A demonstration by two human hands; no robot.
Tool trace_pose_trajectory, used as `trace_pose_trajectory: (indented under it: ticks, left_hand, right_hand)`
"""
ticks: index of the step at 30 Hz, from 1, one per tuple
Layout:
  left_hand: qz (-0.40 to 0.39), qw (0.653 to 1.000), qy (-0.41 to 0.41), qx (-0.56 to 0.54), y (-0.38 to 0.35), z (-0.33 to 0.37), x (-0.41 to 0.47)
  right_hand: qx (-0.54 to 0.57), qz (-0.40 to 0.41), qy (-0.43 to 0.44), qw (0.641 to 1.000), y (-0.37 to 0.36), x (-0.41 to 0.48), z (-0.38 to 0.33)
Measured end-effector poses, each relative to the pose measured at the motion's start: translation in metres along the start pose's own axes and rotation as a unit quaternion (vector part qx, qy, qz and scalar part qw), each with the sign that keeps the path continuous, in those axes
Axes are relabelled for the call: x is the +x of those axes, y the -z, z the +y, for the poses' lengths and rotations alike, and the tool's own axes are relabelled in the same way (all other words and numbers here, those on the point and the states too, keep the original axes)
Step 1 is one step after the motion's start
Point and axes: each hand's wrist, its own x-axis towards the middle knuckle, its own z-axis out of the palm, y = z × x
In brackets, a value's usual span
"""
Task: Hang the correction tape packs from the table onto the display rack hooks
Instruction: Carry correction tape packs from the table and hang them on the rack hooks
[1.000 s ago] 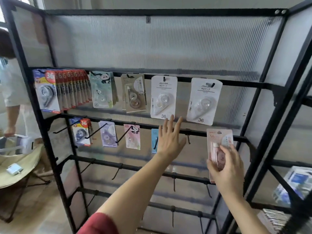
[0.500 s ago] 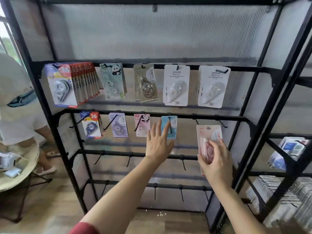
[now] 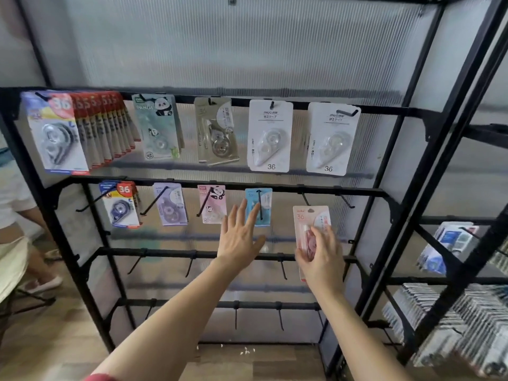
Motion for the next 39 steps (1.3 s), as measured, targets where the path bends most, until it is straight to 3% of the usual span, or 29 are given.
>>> trace_pose_trajectory:
  ticks: [11, 20, 30, 35, 39]
  left_hand:
    - [-0.025, 0.999, -0.003, 0.033, -0.023, 0.01, 0.068]
    - [0.015, 1.0, -0.004, -0.003, -0.032, 0.026, 0.106]
    - [0.003, 1.0, 0.016, 0.009, -0.044, 0.028, 0.117]
    - [0.006, 1.0, 0.017, 0.014, -0.043, 0.029, 0.117]
    - [0.008, 1.0, 0.01, 0.01, -0.041, 0.027, 0.116]
  right_hand:
    - [0.0, -0.046, 0.003, 0.999, -0.055, 0.042, 0.043]
    - [0.017, 0.005, 0.025, 1.0, -0.073, 0.047, 0.056]
    - [0.016, 0.03, 0.03, 0.999, -0.091, 0.039, 0.073]
    - [0.009, 0.013, 0.02, 1.0, -0.092, 0.044, 0.074]
    - [-0.005, -0.054, 0.016, 0.998, -0.1, 0.073, 0.072]
